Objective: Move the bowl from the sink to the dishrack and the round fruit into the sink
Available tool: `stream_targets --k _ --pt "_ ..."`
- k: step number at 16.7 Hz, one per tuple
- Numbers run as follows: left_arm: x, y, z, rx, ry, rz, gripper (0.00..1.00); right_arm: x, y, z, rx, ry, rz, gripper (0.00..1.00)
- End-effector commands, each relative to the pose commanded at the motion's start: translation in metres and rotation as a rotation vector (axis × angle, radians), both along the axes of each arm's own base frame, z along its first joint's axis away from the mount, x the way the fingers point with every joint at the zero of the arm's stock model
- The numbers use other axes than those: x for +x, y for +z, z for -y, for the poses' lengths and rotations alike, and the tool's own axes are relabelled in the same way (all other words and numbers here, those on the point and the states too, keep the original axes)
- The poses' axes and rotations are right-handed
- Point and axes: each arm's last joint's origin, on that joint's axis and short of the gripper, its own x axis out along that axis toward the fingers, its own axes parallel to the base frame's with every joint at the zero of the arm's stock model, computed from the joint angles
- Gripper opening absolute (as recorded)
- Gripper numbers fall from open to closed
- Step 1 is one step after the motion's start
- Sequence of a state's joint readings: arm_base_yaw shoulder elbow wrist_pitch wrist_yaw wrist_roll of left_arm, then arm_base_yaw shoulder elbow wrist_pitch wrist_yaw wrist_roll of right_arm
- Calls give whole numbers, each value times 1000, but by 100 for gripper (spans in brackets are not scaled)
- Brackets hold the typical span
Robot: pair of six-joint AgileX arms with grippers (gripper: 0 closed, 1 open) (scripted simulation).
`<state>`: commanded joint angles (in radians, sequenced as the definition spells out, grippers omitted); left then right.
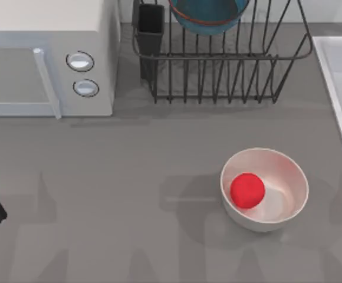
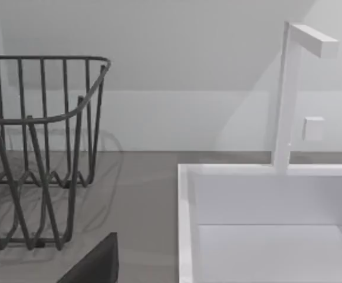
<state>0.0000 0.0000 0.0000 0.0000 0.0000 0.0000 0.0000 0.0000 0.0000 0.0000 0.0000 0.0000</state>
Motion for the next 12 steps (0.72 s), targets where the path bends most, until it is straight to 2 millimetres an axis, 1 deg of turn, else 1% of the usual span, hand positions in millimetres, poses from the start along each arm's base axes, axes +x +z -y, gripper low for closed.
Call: stream_targets --k 12 --pt "0 0 0 0 0 0 100 0 2 -1 6 8 -8 100"
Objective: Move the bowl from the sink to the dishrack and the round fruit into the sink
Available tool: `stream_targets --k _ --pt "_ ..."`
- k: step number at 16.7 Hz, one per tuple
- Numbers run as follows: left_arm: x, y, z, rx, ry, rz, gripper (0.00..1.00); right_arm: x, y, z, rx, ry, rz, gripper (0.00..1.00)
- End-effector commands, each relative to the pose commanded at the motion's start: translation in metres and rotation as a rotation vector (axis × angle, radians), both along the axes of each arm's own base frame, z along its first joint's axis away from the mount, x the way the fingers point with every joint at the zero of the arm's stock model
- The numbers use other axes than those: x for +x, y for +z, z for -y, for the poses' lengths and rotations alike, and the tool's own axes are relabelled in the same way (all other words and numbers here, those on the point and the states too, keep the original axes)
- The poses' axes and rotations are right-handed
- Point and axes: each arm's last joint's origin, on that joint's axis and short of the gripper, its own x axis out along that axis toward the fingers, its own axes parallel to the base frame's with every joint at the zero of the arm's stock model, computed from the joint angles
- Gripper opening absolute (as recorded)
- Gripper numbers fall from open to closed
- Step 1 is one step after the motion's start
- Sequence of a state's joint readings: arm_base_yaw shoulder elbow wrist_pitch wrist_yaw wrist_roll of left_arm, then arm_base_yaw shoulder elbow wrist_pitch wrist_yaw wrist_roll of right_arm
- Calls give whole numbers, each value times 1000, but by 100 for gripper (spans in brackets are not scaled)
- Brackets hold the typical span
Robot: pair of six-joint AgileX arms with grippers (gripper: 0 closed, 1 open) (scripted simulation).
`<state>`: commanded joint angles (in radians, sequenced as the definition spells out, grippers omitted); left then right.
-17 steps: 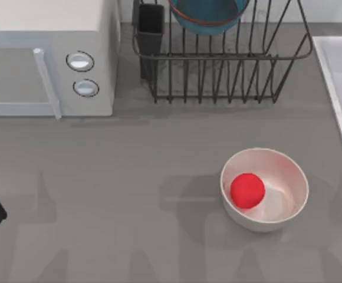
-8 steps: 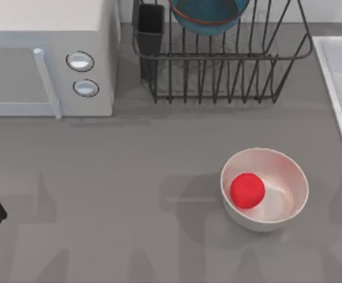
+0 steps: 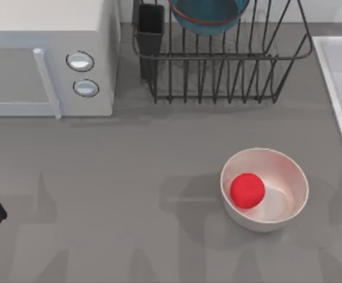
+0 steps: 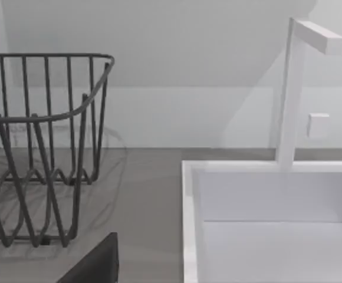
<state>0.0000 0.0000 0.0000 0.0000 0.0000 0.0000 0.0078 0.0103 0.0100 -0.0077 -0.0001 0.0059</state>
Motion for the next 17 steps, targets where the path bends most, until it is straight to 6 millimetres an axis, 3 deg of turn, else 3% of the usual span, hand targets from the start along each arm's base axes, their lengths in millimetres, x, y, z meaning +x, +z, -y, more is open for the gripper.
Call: stream_targets --k 4,8,13,17 --pt "0 0 0 0 0 0 100 2 25 -10 67 87 -115 100" --pt "0 0 0 0 0 0 100 21 66 -31 144 190 -370 100" --pt "0 0 0 0 0 0 100 76 101 -79 165 235 -803 100" --pt "0 0 0 0 0 0 100 133 96 -131 114 178 -1144 100"
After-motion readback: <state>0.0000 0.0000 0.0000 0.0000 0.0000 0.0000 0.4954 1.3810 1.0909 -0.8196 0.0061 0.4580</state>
